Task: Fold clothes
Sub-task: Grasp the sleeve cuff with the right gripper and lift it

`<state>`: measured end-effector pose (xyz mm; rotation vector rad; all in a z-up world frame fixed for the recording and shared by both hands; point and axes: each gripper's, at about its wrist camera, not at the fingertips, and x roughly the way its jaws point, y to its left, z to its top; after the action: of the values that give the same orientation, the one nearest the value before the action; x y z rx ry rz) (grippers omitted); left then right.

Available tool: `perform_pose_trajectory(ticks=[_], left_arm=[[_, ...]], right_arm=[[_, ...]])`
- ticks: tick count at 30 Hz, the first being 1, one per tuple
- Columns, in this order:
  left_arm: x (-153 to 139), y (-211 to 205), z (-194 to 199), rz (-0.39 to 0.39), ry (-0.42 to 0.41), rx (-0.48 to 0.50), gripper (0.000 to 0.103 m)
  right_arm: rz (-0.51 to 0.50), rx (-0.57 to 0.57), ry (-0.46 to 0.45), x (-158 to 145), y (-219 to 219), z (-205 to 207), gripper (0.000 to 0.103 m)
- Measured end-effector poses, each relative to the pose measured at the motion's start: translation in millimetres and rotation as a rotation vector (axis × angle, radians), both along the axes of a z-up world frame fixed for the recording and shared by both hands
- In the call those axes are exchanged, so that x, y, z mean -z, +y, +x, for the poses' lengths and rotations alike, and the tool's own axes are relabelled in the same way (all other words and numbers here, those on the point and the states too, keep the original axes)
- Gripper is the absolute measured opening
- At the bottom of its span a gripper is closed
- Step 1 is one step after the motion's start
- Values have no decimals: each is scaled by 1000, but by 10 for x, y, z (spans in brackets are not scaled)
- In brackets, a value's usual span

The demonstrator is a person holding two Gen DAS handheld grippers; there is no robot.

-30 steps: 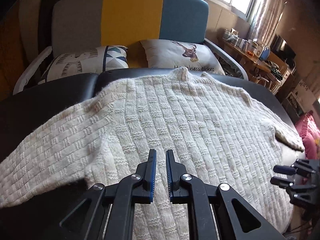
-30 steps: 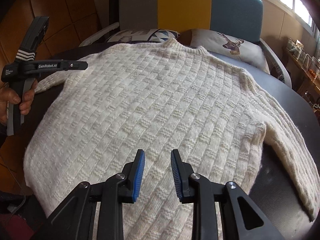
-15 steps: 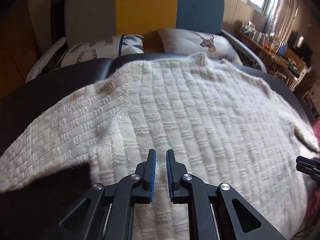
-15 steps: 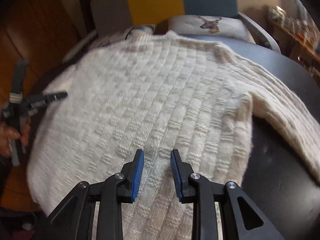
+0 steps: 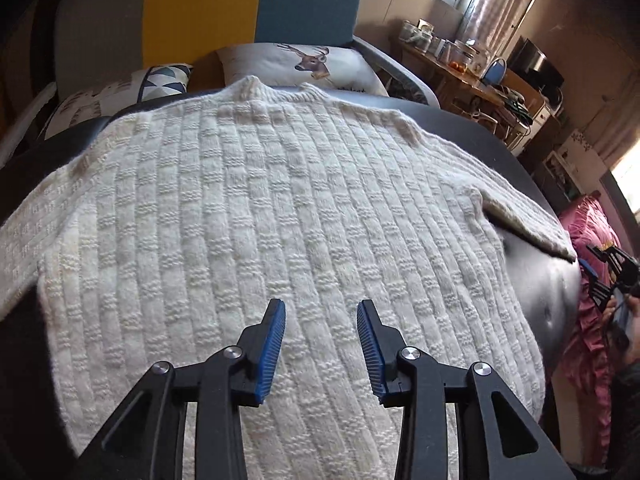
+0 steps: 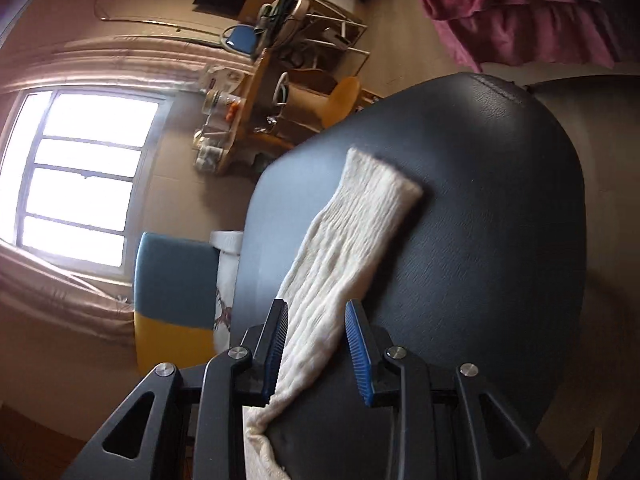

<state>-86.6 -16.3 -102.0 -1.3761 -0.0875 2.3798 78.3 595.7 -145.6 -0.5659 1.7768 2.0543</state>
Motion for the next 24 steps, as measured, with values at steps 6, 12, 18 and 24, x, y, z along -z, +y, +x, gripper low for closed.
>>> perform_pose_trajectory(ticks=[6, 12, 18, 24], left_arm=[[74, 156, 13, -23, -31, 37, 42], [137, 299, 21, -42, -58, 72, 46], [139, 392, 12, -38, -65, 94, 49], [115, 504, 59, -44, -61, 130, 50]], right_arm=[[-68, 77, -46, 221, 164, -175, 31], [-12, 130, -63, 331, 289, -252, 30], [16, 101, -51, 368, 345, -359, 29], [-23, 51, -28, 409, 375, -341, 29]])
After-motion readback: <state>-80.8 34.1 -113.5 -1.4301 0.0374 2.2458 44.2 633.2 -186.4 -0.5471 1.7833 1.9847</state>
